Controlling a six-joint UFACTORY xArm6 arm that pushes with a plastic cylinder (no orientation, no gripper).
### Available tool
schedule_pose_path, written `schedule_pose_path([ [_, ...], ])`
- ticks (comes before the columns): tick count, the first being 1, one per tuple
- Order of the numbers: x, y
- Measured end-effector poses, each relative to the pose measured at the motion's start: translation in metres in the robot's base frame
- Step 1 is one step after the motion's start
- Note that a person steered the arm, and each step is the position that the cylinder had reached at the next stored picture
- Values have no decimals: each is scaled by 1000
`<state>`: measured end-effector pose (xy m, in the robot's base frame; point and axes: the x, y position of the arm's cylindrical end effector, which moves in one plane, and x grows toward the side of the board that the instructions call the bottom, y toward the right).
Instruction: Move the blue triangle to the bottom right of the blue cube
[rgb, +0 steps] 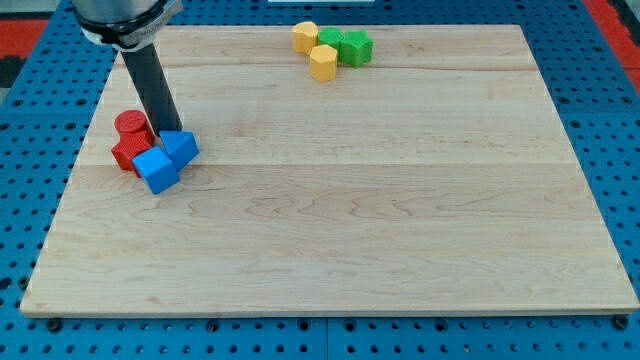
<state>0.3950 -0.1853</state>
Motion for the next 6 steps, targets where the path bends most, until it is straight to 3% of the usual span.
schedule_pose_path([
  [1,2,1],
  [4,36,94],
  [6,-1,88],
])
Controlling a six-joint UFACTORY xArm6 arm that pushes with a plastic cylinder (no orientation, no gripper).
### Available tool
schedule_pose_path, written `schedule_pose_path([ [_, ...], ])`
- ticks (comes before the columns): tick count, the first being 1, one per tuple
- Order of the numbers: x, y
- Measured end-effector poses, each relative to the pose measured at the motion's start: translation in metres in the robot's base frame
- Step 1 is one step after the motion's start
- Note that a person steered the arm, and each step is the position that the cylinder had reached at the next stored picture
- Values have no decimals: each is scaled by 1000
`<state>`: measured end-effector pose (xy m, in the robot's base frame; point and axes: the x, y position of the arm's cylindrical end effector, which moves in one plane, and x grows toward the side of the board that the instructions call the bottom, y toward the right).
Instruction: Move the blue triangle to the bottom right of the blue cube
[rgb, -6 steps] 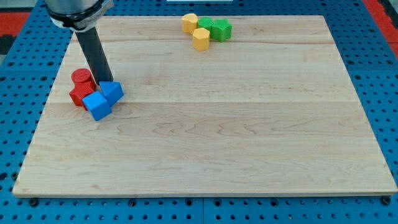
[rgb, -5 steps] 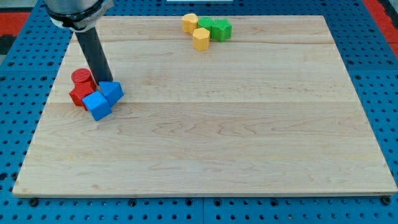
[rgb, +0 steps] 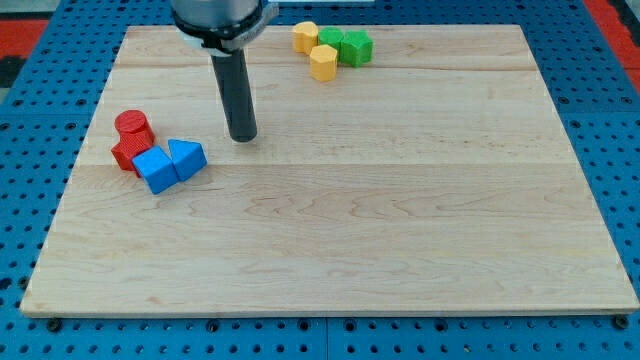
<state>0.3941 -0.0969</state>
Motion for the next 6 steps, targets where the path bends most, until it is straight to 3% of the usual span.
schedule_pose_path([
  [1,0,-1],
  [2,0,-58],
  [6,43,-54],
])
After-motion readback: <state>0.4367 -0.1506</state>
